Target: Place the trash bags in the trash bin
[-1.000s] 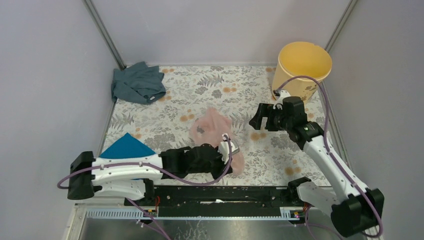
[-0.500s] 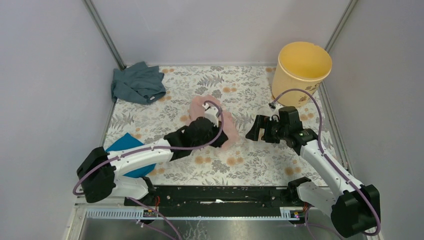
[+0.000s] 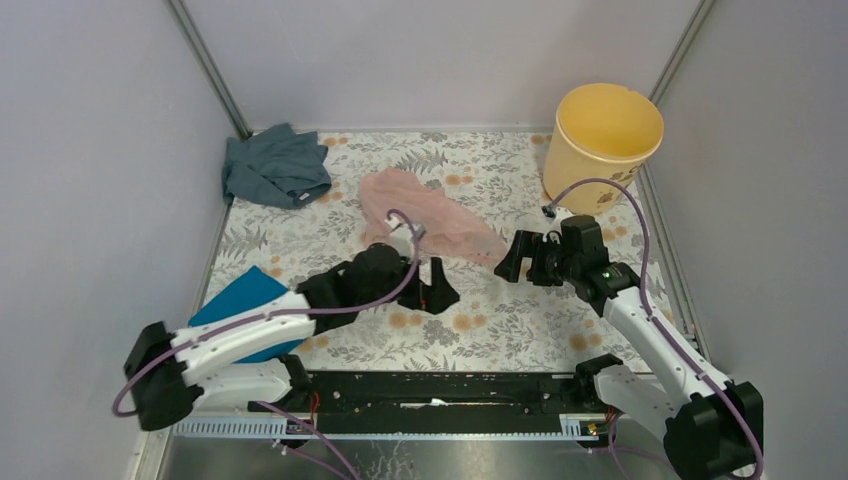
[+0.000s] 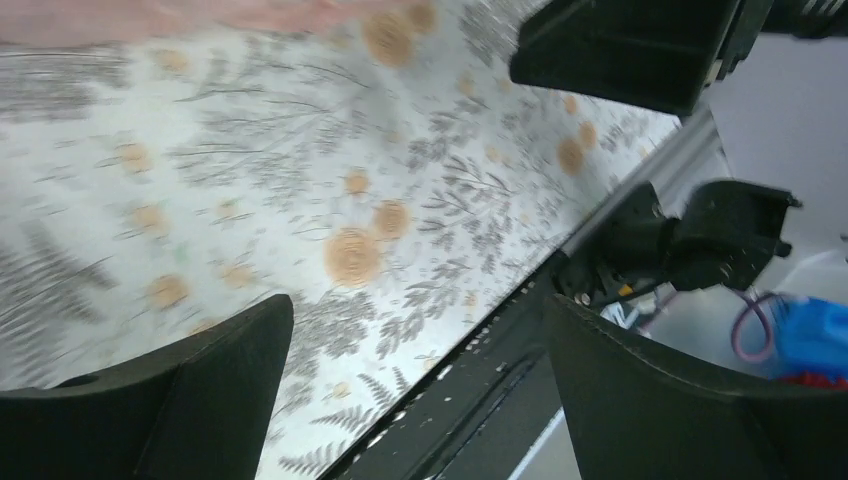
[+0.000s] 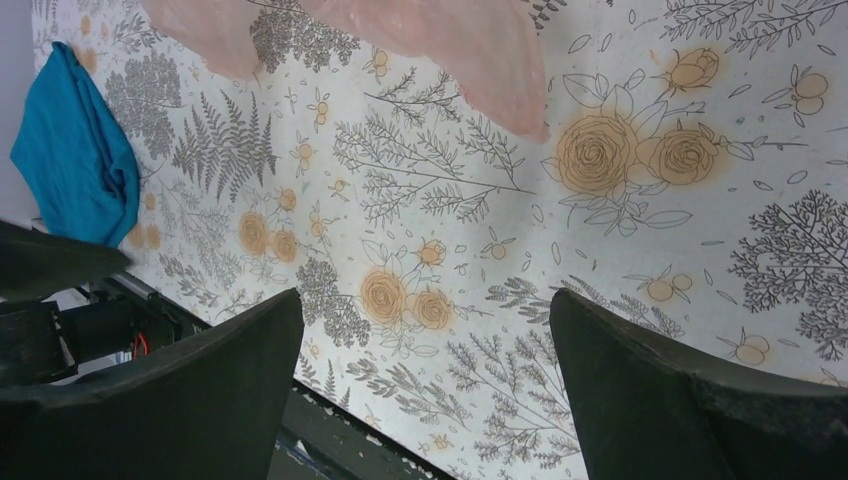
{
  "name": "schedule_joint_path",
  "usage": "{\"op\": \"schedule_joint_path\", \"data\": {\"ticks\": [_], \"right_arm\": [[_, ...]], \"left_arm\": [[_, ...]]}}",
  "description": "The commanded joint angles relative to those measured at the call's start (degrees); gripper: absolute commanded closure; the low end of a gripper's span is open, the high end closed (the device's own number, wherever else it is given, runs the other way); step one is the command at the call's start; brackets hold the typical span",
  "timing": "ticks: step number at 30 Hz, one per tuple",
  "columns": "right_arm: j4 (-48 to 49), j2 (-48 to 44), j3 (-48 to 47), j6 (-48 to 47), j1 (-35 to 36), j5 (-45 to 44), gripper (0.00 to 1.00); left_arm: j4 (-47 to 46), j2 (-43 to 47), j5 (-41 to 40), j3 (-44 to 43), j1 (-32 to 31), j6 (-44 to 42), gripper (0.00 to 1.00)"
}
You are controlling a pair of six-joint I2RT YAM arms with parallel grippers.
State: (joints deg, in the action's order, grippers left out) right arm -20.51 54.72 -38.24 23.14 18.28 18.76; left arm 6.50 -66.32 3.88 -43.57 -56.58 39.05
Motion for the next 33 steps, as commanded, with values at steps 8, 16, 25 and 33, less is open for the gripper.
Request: {"op": "schedule_joint_path", "data": {"ticks": [8, 16, 25, 33], "right_arm": [[21.40, 13.85, 1.00, 4.00, 0.08, -0.88, 0.02], [40.86, 19.87, 9.36, 16.84, -1.31, -4.06, 0.08], [46.92, 29.14, 7.35, 16.04, -1.58, -1.71, 0.34], [42.28, 24.12, 6.81, 10.16, -1.43, -3.30, 0.85]], "left_arm": [[13.96, 7.17, -21.76, 1.72, 6.99, 1.78, 0.01], [5.55, -7.90, -22.59, -1.52, 13.51, -3.15, 0.07], [-5.19, -17.28, -8.15, -0.92, 22.62, -4.16, 0.06], [-10.54, -21.14, 0.12, -3.09, 24.76, -5.47, 0.71]]}}
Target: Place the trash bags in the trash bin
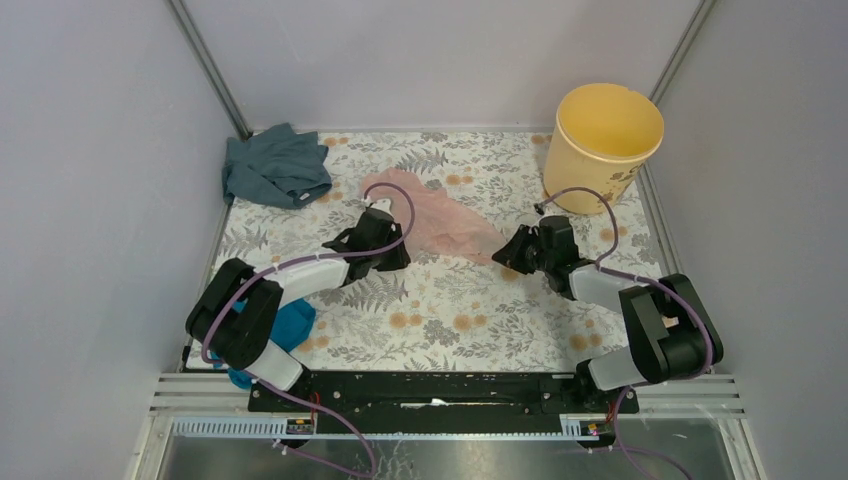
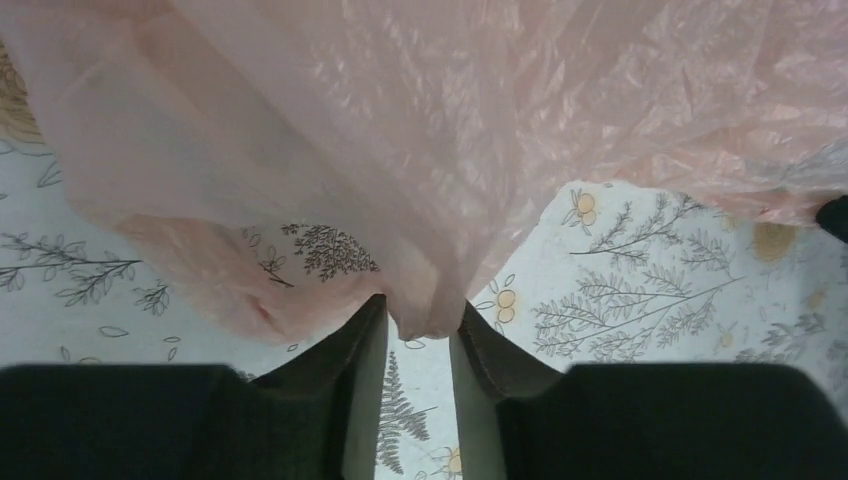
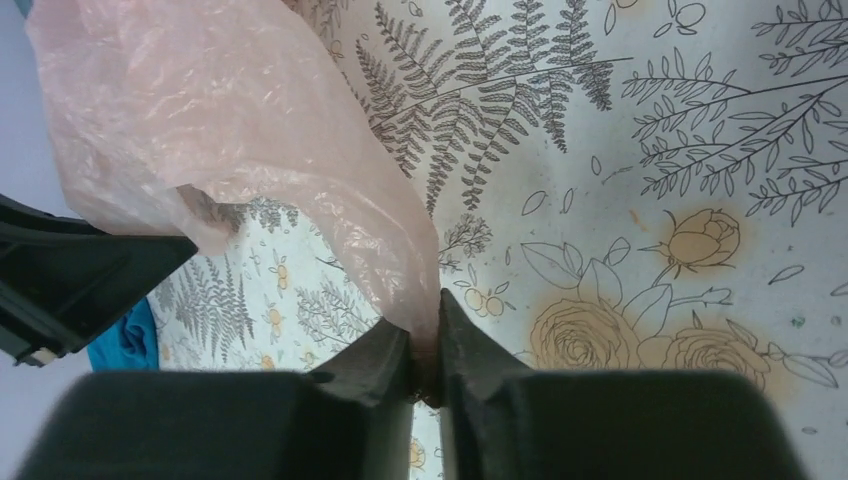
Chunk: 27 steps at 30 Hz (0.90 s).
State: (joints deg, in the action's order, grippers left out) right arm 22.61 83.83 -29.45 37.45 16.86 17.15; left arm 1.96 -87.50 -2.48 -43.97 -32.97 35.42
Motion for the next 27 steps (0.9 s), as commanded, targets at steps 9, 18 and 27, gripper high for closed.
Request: {"op": "schedule_joint_path", "data": {"ticks": [9, 18, 27], "right_arm": [[-11.96, -18.98, -1.22, -11.01, 0.01, -7.37, 1.00], [-7.58, -15.59, 1.09, -6.94, -0.20, -7.93, 0.34], [1.94, -13.75, 6.67, 0.16, -0.89, 3.89, 0.15]], "left_arm": [[-7.90, 14.44, 20.57, 2.88, 3.23, 4.54, 1.00], [-18.60, 26.01, 38.15, 10.76, 4.14, 20.36, 1.00], [-22.38, 29.06, 39.52, 11.39, 4.22, 24.97, 1.00]]}}
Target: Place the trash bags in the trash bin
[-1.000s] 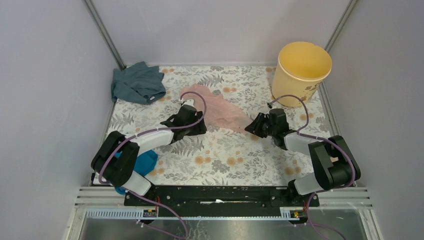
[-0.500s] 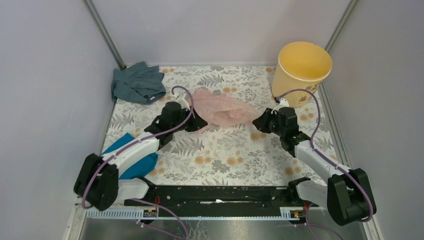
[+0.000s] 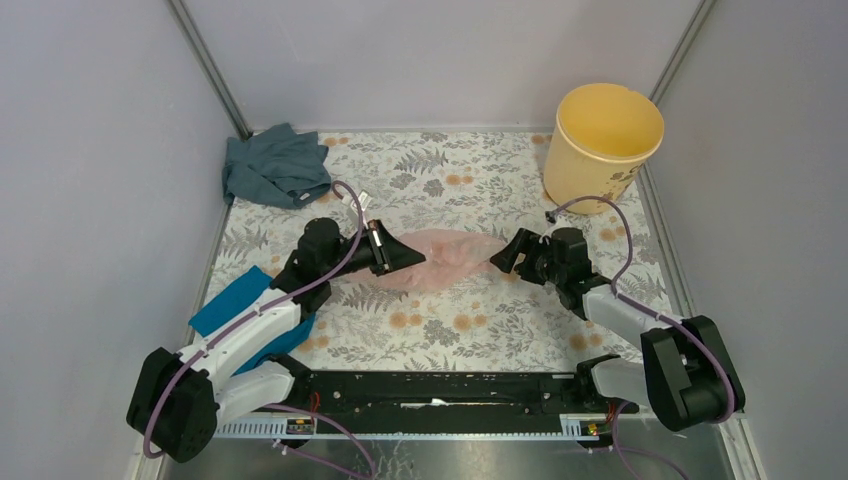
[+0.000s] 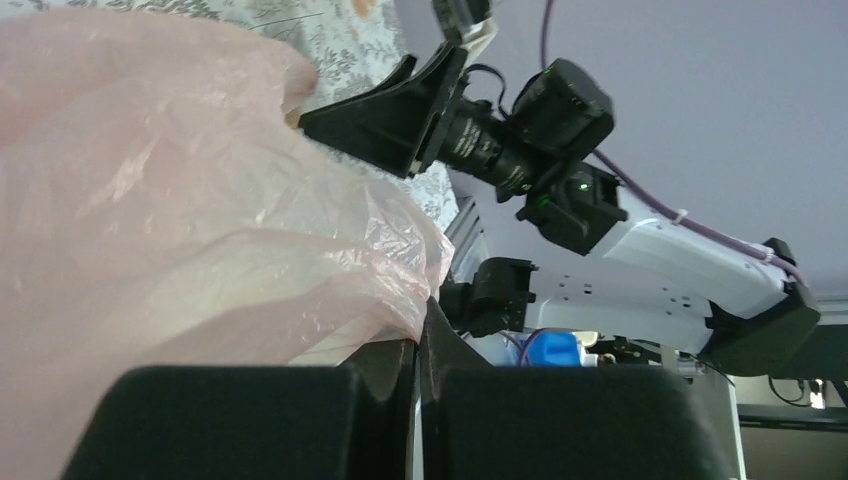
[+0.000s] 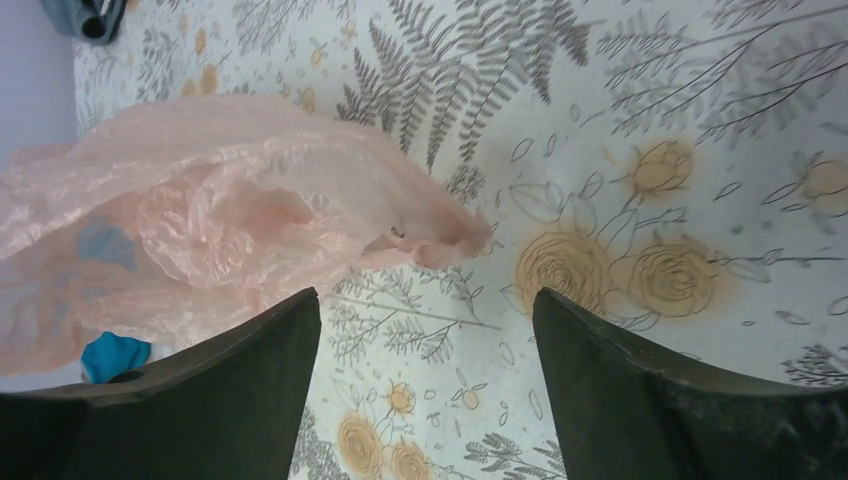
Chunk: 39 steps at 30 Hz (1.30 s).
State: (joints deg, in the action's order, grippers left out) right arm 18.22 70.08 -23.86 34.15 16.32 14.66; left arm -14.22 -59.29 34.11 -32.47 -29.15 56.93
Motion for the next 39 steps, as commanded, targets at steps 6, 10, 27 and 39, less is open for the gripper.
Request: {"op": "schedule_joint_path", "data": {"ticks": [6, 10, 27, 39], "right_arm": [[8.95, -0.95, 4.59, 6.22, -0.64, 4.19, 0.25], [12.53, 2.54, 4.11, 8.36, -1.04, 5.11, 0.60], [23.75, 14.15, 2.13, 13.52, -2.35, 7.94, 0.48], [24.86, 1.31, 6.68, 7.78, -2.37, 2.14, 1.00]], "left_arm": [[-7.92, 0.22, 4.05, -1.66, 0.41, 4.85, 1.00], [-7.67, 0.30, 4.65, -2.71, 0.41, 4.95, 1.00], [-13.48, 0.04, 7.67, -3.02, 0.41, 9.74, 1.00], [8.42, 0.68, 0.58, -9.92, 0.41, -5.08, 1.00]]}}
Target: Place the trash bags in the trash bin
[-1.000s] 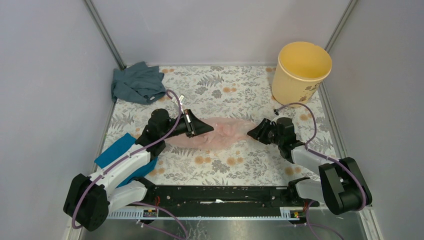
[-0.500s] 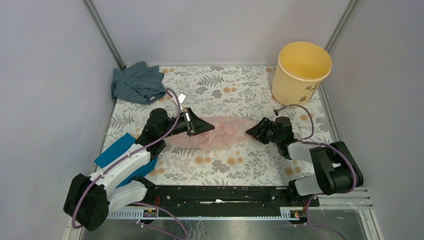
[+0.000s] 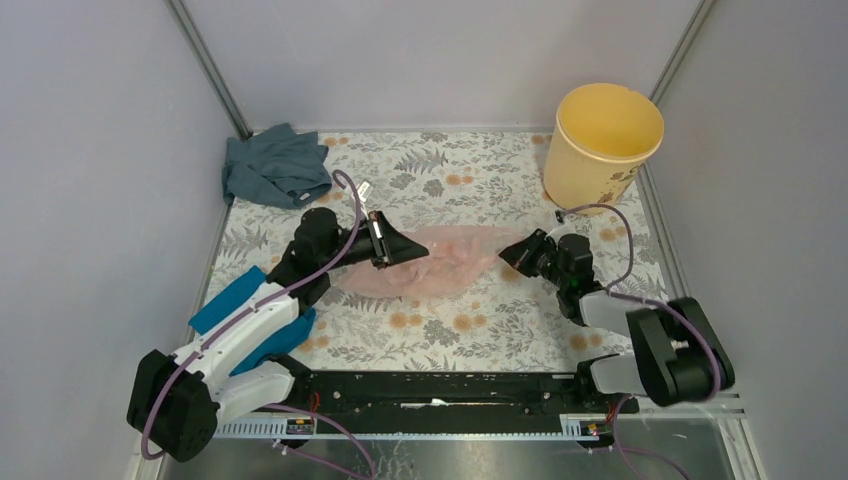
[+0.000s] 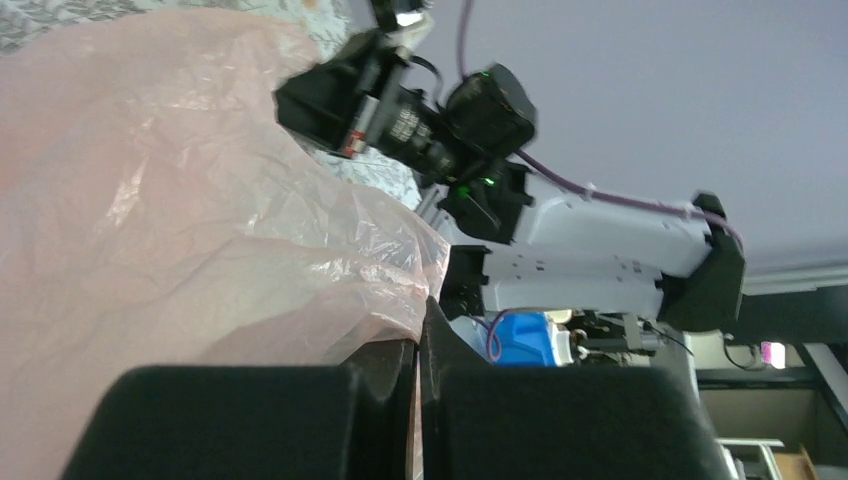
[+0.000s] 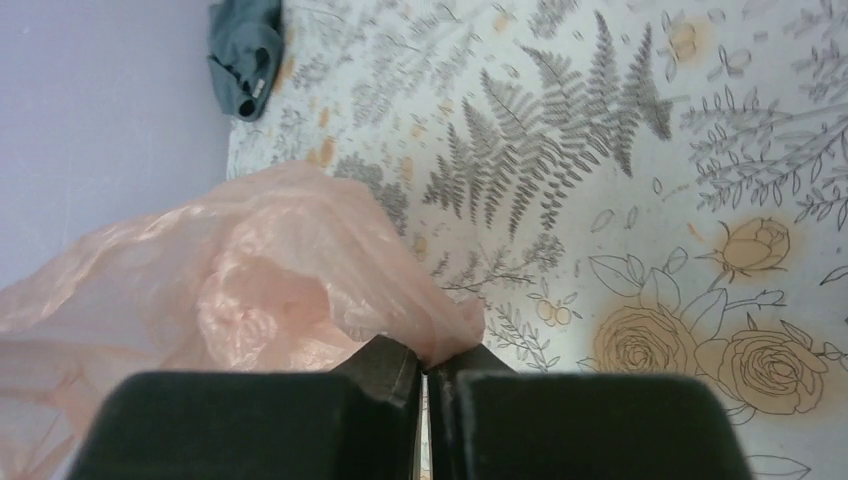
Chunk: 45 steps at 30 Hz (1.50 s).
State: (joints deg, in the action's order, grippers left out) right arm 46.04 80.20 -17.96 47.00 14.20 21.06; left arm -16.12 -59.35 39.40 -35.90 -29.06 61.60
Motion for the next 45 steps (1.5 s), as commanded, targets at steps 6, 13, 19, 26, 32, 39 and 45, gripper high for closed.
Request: {"op": "schedule_joint_path", "data": {"ticks": [6, 13, 19, 26, 32, 39, 45], "right_arm": [[-21.84, -24.37, -2.26, -14.96, -0.30, -11.30, 1.00], [-27.63, -32.54, -4.84, -20.88, -0.22, -8.33, 1.00], [-28.48, -32.29, -5.89, -18.87, -0.13, -0.62, 1.00], [-31.73, -32.74, -6.77, -18.41, -0.12, 2.71, 1.00], [-33.51, -33.47, -7.41, -17.80, -0.12, 3.90, 1.00], [-35.25, -33.85, -8.20, -18.85, 0.02, 3.72, 1.00], [-35.02, -34.06, -7.83, -19.10, 0.00, 3.61, 1.00]], "left_arm": [[25.12, -6.79, -11.91, -22.35, 0.32, -22.65, 0.95], [26.86, -8.50, -13.07, -25.34, 0.23, -25.67, 0.75], [27.71, -0.41, -14.88, -14.79, -0.64, -24.11, 0.42], [34.26, 11.00, -32.92, -10.42, -8.02, -25.27, 0.22], [41.07, 6.57, -49.22, -15.30, -21.10, -27.55, 0.05], [51.67, -8.77, -76.05, -27.81, -36.13, -29.49, 0.08], [58.78, -13.81, -87.42, -29.33, -42.56, -21.39, 0.09]]}}
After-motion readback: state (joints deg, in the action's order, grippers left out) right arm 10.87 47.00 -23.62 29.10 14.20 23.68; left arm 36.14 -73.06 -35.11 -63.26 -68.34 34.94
